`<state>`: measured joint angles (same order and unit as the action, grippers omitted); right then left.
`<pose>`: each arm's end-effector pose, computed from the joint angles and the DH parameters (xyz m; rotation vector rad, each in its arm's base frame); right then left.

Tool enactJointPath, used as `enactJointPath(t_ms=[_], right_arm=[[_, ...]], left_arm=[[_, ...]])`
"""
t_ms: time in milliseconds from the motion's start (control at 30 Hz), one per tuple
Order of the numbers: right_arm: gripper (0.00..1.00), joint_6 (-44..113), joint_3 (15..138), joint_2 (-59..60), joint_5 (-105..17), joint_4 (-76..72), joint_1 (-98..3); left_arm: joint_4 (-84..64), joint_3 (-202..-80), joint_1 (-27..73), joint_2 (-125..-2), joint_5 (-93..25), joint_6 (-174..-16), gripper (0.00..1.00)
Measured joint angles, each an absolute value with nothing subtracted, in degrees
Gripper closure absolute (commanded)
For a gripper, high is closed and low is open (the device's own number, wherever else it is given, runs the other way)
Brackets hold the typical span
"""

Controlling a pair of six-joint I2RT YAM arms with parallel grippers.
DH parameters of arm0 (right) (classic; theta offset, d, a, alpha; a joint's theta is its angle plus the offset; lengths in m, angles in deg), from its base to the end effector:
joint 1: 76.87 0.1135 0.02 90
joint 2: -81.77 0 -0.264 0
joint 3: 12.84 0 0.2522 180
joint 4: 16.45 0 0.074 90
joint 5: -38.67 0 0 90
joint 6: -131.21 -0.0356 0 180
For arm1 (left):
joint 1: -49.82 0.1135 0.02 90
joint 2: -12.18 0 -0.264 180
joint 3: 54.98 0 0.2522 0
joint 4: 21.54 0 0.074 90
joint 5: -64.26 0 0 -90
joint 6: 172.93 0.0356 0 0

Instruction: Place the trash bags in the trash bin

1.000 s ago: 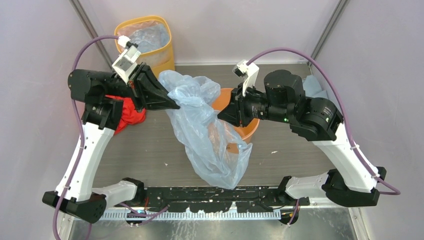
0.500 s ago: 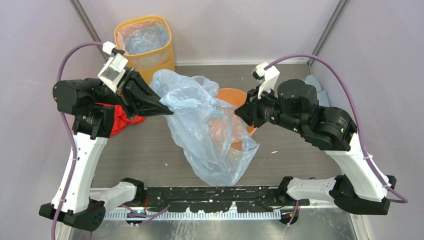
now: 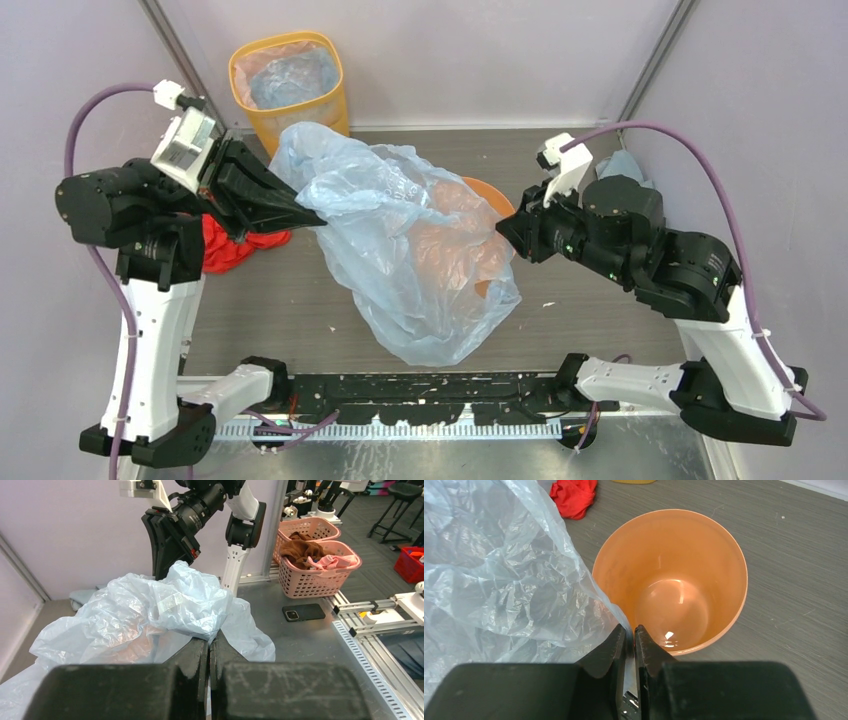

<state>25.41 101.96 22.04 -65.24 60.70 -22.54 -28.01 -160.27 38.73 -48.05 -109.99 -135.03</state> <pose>0.0839 0.1022 0.5075 -0.5000 1.9239 0.5687 0.1064 -0.0569 0.5819 1.2380 1.0992 -1.3539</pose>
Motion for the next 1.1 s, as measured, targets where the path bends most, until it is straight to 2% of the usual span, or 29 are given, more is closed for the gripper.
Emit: enactJointPath(t_ms=[367, 433, 467, 533, 600, 633, 733, 1100], right_arm=[[0.82, 24.8, 99.3, 23.9, -65.3, 61.4, -22.5], [0.79, 24.6, 98.4, 24.0, -65.3, 61.5, -22.5], [0.7, 24.6, 98.0, 24.1, -65.3, 61.6, -22.5], [0.38, 24.4, 97.5, 24.2, -65.0, 61.8, -22.5], [0.2, 23.8, 97.5, 24.4, -64.2, 61.8, -22.5], [0.15, 24.0, 97.5, 24.5, -63.7, 61.7, -22.5], [0.12, 23.9, 98.9, 24.6, -61.9, 61.6, -22.5], [0.12, 19.8, 110.6, 17.8, -53.0, 54.2, -22.5]], left_arm=[[-27.2, -172.7, 39.1, -50.3, -110.4, -135.2, 1.0], [-27.2, -174.8, 39.1, -50.6, -110.5, -135.2, 1.0], [-27.2, -175.9, 39.1, -50.8, -110.5, -135.3, 1.0], [-27.2, -177.4, 39.1, -51.1, -110.5, -135.4, 1.0], [-27.5, -177.8, 39.1, -51.2, -110.4, -135.6, 1.0], [-27.8, -177.7, 39.1, -51.2, -110.4, -136.1, 1.0], [-29.8, -176.2, 38.9, -51.3, -110.5, -137.8, 1.0], [-36.0, -169.6, 31.8, -51.3, -110.8, -142.6, 1.0]])
